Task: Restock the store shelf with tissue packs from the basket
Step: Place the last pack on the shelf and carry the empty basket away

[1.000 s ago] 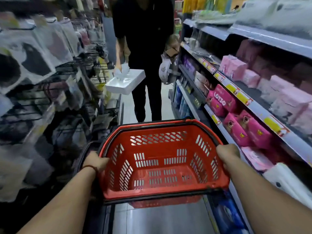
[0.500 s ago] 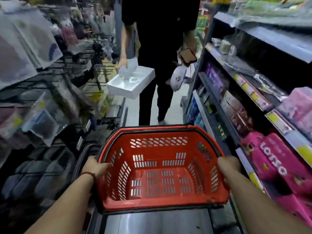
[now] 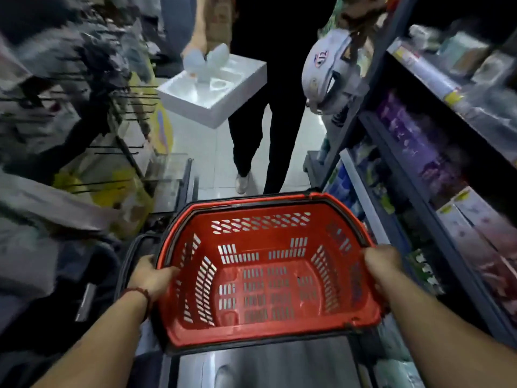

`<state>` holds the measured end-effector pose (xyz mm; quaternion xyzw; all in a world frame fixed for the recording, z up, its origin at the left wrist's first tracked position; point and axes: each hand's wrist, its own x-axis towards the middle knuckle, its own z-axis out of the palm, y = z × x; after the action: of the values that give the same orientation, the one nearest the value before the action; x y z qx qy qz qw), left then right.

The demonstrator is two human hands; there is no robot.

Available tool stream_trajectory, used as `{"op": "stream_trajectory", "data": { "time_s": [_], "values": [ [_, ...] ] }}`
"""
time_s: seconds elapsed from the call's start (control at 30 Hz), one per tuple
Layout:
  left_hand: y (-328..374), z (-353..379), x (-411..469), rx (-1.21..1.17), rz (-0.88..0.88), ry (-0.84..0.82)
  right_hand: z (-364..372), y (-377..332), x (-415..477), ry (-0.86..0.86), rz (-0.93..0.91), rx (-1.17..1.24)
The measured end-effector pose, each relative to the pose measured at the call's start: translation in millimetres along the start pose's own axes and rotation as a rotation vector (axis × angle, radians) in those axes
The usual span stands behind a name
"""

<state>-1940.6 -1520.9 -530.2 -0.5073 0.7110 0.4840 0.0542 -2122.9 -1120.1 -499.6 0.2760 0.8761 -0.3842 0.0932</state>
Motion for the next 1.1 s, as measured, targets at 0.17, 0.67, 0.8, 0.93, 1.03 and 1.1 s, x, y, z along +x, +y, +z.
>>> {"op": "stream_trajectory", "data": {
  "time_s": [0.17, 0.67, 0.8, 0.93, 1.03, 1.1],
  "values": [
    [72.0, 28.5, 111.8, -0.03, 0.008, 0.025, 77.0, -51.1, 95.6, -0.039, 0.013, 0.009],
    [95.8, 204.7, 426.9, -0.02, -0.138, -0.063, 346.6, -49.9, 365.0, -0.119, 0.0, -0.153],
    [42.8, 232.0, 514.7, -0.007, -0.223, -0.151, 402.2, -24.2, 400.6, -0.06, 0.042, -0.177],
    [21.6, 255.5, 545.0, 0.022, -0.265, -0.153, 439.5, -11.7, 400.4, -0.113, 0.073, -0.23],
    [16.7, 267.9, 546.2, 0.07, -0.316, -0.201, 452.1, -2.9, 397.0, -0.191, 0.127, -0.2],
    [10.7, 268.5, 547.7, 0.13, -0.338, -0.228, 460.1, 1.3, 398.8, -0.22, 0.207, -0.197]
  ]
}}
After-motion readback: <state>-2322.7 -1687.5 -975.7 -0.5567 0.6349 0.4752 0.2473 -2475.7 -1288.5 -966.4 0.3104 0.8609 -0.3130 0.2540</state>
